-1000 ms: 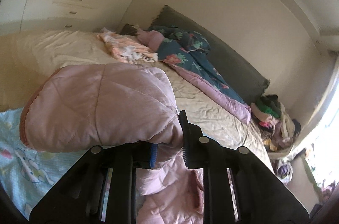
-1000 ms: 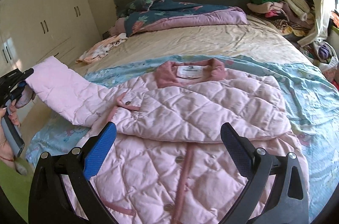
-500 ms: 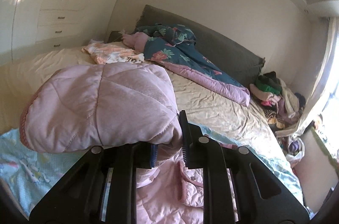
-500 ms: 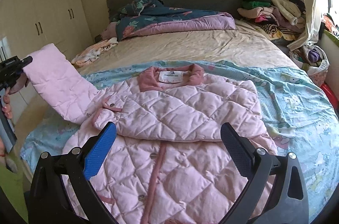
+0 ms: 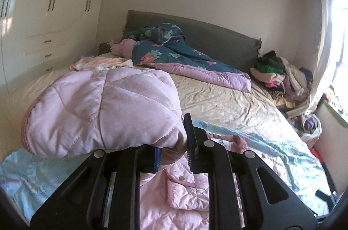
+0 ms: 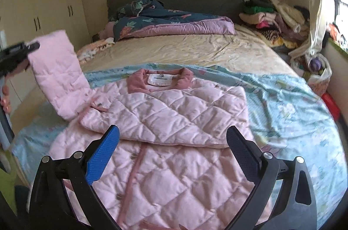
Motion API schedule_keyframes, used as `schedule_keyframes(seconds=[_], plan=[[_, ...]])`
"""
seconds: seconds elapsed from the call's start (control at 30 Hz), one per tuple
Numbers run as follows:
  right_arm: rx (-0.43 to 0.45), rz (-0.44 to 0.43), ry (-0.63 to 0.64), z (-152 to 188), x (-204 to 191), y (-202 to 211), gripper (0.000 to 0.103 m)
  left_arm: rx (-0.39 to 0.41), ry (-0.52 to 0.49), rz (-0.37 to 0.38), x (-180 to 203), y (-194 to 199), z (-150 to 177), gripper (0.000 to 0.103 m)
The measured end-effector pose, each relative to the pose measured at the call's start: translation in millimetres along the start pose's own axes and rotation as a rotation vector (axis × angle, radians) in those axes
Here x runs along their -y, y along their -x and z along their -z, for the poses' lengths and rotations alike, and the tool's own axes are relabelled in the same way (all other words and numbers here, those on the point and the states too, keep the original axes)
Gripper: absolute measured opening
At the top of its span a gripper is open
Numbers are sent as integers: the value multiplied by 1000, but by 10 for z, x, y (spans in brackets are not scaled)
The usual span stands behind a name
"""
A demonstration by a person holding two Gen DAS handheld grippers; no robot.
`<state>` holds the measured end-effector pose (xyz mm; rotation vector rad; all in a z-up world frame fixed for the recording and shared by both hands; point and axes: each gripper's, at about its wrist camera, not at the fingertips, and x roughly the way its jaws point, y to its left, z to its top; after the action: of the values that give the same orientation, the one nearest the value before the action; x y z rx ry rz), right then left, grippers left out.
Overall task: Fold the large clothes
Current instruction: 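Lift the held sleeve with the left tool and carry it over the jacket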
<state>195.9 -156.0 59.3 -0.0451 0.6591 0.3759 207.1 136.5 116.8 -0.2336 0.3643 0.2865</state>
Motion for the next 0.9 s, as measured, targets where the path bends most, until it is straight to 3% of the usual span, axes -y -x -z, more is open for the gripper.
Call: schedule_keyframes(seconds=[0.6,0.9], plan=[[0,34,-104,224,591,-111,98,-78,-236,96,931,-327,519,11],[-9,58,-164,301,825,-177,98,-172,-378,142,1346,-552,956,11]])
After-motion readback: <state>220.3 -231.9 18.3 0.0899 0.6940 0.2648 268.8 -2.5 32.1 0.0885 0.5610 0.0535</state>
